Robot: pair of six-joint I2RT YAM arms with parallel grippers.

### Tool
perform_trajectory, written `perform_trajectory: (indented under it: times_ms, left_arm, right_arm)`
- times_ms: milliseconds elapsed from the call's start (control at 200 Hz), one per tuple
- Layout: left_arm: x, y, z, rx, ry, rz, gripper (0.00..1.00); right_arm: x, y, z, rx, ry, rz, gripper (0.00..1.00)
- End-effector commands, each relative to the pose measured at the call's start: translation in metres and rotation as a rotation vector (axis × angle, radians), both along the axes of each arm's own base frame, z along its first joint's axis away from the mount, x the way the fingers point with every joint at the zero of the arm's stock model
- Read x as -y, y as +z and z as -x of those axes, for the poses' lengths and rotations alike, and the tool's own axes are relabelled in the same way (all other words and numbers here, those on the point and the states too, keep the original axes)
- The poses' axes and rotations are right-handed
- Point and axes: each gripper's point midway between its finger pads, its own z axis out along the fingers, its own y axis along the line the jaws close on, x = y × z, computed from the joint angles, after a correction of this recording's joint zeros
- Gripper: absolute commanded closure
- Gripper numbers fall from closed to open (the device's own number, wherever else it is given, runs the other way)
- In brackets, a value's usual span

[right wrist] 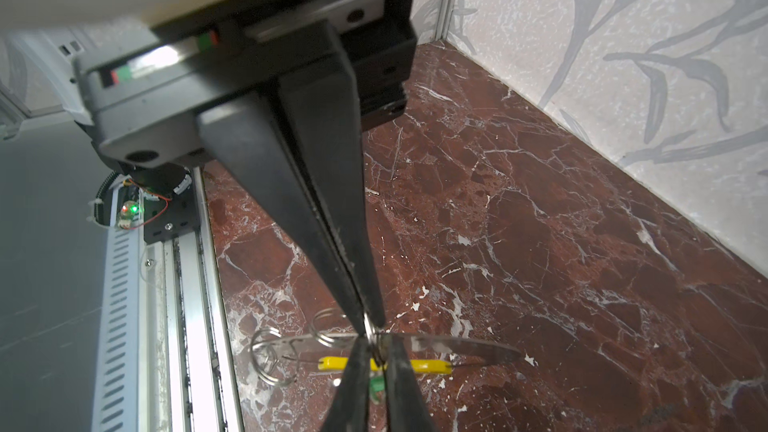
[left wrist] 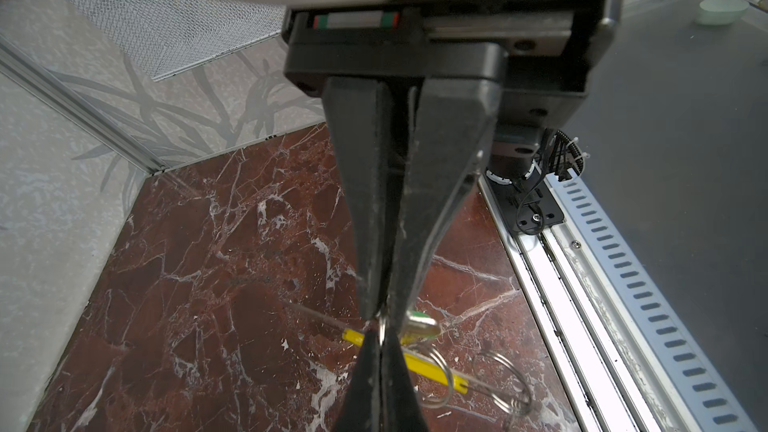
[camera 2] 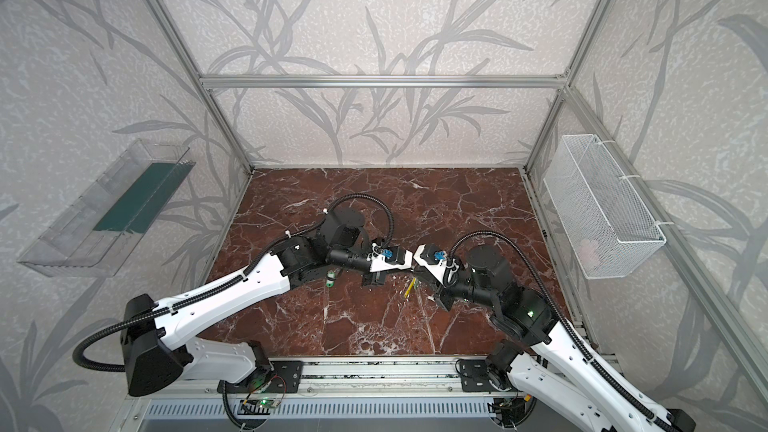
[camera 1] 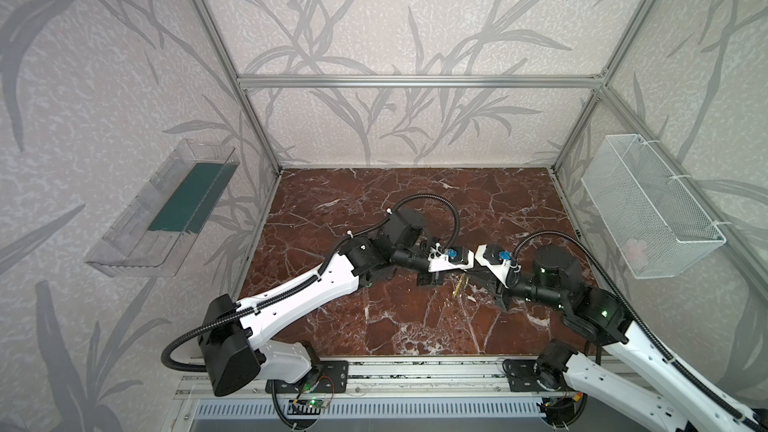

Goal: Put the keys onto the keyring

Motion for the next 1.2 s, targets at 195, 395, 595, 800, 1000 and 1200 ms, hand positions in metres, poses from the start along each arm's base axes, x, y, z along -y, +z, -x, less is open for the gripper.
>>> perform_trajectory:
  times_ms: [195,395,595,800,1000,1200]
  left_arm:
    - [0.003,0.032,-0.012,-0.103,0.036,0.207,1.0]
    - [0.004,0.048,-0.019,-0.154,0.058,0.314,1.0]
    - [0.005,0.057,-0.021,-0.171,0.066,0.371,1.0]
    - [0.004,0.062,-0.02,-0.179,0.065,0.4,1.0]
    - [0.003,0.065,-0.017,-0.191,0.053,0.416,1.0]
    - [0.005,0.07,-0.017,-0.212,0.045,0.453,1.0]
  right_arm:
    - [0.025,0.011,-0.002,0.081,-0.119,-0.055,0.72]
    - [0.023,0.007,-0.002,0.066,-0.122,-0.08,0.71]
    - [0.012,0.007,-0.009,0.059,-0.101,-0.092,0.71]
    - [0.01,0.011,-0.018,0.086,-0.118,-0.086,0.71]
    - [0.016,0.019,-0.021,0.138,-0.151,-0.1,0.75]
    - [0.014,0.02,-0.02,0.143,-0.136,-0.1,0.84]
